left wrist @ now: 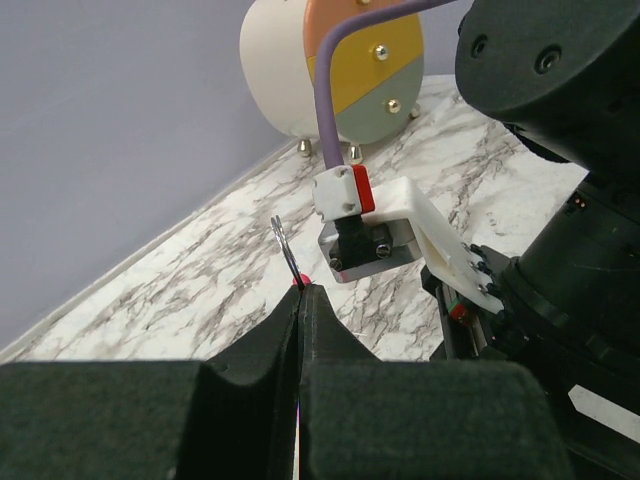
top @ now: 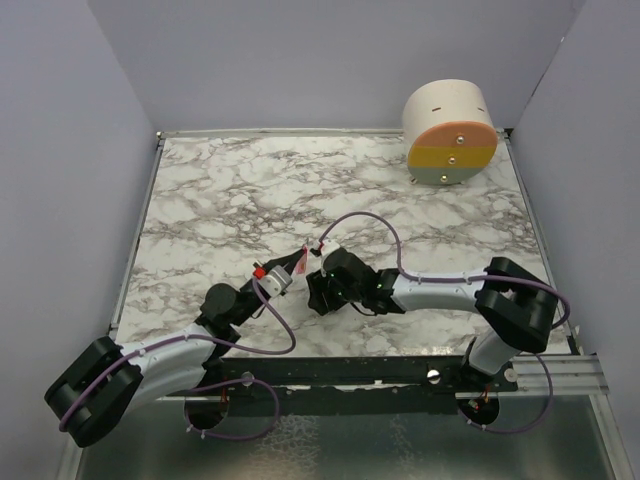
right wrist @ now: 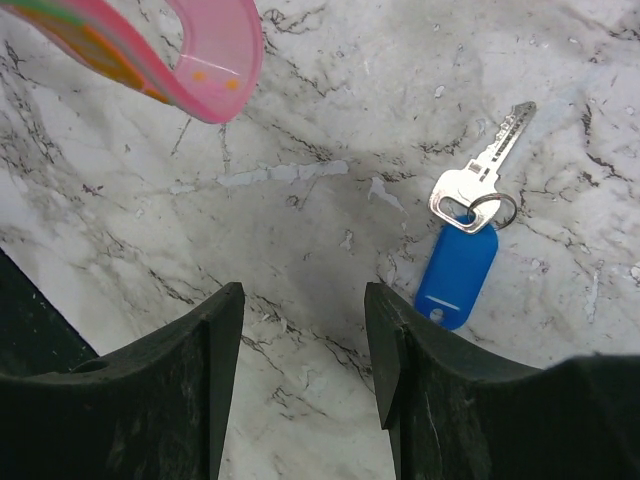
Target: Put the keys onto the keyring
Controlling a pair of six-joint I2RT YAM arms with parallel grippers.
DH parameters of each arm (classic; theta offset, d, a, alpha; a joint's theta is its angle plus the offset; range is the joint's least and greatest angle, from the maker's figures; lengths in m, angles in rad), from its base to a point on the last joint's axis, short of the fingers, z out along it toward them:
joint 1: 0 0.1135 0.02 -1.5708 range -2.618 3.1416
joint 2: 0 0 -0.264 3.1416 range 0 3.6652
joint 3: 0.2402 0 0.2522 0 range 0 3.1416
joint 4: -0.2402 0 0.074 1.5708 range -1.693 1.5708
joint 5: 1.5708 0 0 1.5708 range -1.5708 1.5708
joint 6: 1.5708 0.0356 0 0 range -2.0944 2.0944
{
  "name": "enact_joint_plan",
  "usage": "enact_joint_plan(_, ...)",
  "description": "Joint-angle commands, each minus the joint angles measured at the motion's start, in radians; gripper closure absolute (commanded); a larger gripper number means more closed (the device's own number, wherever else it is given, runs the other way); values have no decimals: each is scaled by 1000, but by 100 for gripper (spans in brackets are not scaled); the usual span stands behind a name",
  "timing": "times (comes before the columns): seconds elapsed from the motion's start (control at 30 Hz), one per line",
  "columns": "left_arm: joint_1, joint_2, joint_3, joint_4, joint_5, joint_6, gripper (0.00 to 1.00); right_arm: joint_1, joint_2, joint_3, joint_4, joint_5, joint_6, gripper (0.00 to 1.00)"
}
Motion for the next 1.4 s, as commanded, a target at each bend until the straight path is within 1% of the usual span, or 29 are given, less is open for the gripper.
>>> enact_joint_plan(0.0, 4, -19, -19, 34, -23, 0, 100, 10, 40, 3, 43, -5, 25, 48)
enact_joint_plan(0.23, 4, -32, -22, 29, -25, 1, 100, 13, 73, 2, 36, 15, 45, 48)
enact_joint_plan(0.4, 6, -51, -26, 18, -33, 4, 100, 9, 76, 8, 4, 85, 50, 48)
enact_joint_plan(0.47, 6, -57, -27, 14, -32, 4, 100, -2, 82, 18, -25, 115, 56, 48)
enact_joint_plan(0.57, 5, -60, -27, 9, -33, 4, 100, -29, 83, 18, -42, 115, 59, 48)
enact_joint_plan(0.93, 4, -63, -29, 8, -29, 3, 100, -106, 96, 4, 2, 111, 22, 48)
enact_joint_plan(1.2, 5, -66, -29, 6, -31, 5, 100, -137, 112, 33, 34, 92, -20, 48)
enact_joint_plan(1.37, 5, -73, -31, 2, -31, 5, 100, -138, 68, 27, 36, 128, -58, 51)
